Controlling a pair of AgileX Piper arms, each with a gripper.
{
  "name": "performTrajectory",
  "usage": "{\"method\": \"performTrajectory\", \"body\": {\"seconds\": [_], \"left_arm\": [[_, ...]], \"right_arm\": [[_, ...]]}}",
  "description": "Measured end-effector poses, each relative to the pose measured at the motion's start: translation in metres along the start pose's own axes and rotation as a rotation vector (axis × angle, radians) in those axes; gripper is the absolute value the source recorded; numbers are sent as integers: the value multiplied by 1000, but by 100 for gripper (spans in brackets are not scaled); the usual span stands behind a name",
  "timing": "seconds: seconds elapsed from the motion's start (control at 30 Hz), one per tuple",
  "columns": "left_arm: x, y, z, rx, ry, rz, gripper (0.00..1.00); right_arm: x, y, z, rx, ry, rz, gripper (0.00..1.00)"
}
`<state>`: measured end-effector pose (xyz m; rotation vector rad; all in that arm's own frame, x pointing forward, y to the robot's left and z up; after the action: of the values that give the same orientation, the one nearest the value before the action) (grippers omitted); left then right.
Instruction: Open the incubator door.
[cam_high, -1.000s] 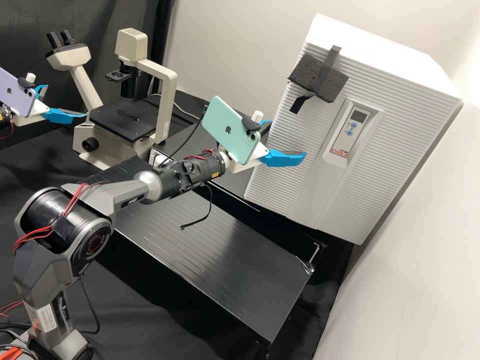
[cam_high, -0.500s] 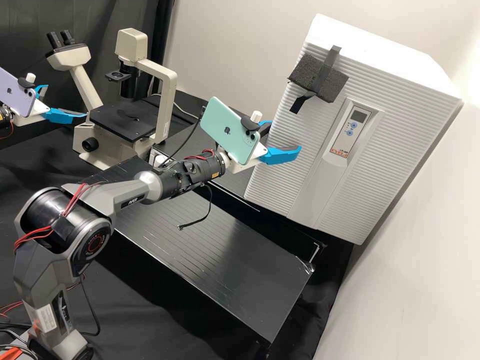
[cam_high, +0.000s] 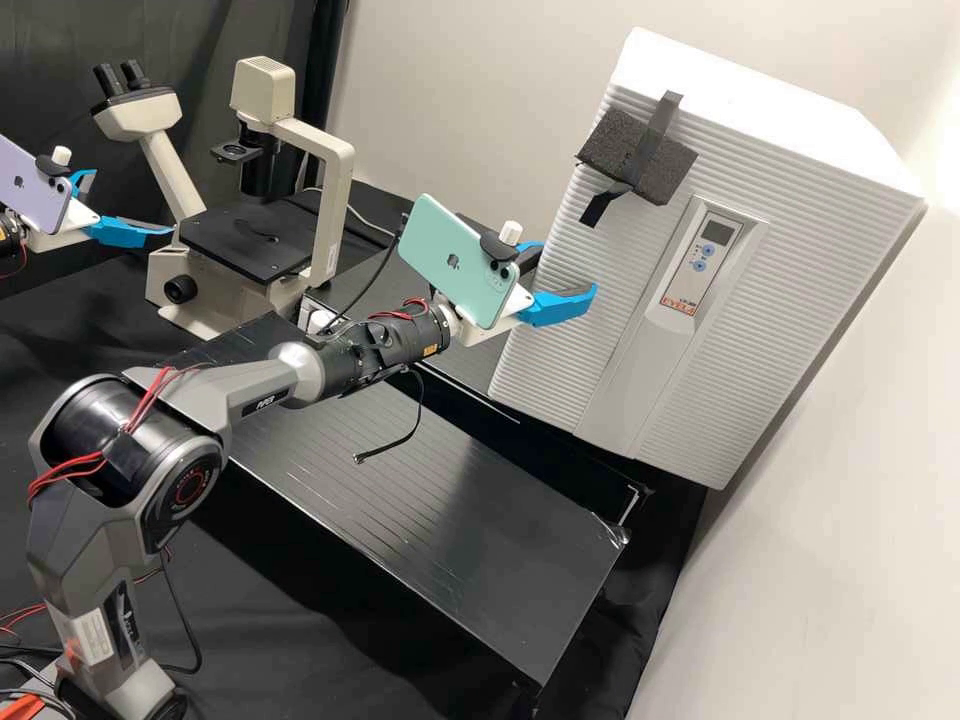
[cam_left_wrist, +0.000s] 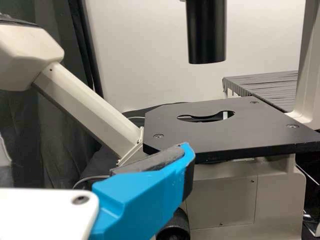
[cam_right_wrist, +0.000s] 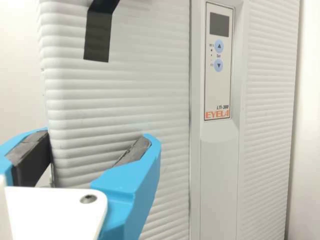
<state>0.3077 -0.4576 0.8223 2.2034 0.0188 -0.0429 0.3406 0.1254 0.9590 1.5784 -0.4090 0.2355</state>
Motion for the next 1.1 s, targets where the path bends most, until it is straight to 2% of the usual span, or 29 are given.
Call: {"method": "performTrajectory", "body": {"seconds": [0.57, 0.83, 0.97, 1.07, 1.1], "left_arm": [[0, 0, 0, 0, 0, 0, 100], [0, 0, 0, 0, 0, 0, 100], [0, 0, 0, 0, 0, 0, 100], [0, 0, 0, 0, 0, 0, 100], [0, 0, 0, 0, 0, 0, 100]], "right_arm": [[-3, 13, 13, -13, 6, -27, 0], [-15, 29, 25, 8, 20, -37, 0], [-23, 38, 32, -3, 30, -37, 0], [-32, 45, 36, -28, 36, -28, 0], [-36, 48, 38, -34, 36, -22, 100]]}}
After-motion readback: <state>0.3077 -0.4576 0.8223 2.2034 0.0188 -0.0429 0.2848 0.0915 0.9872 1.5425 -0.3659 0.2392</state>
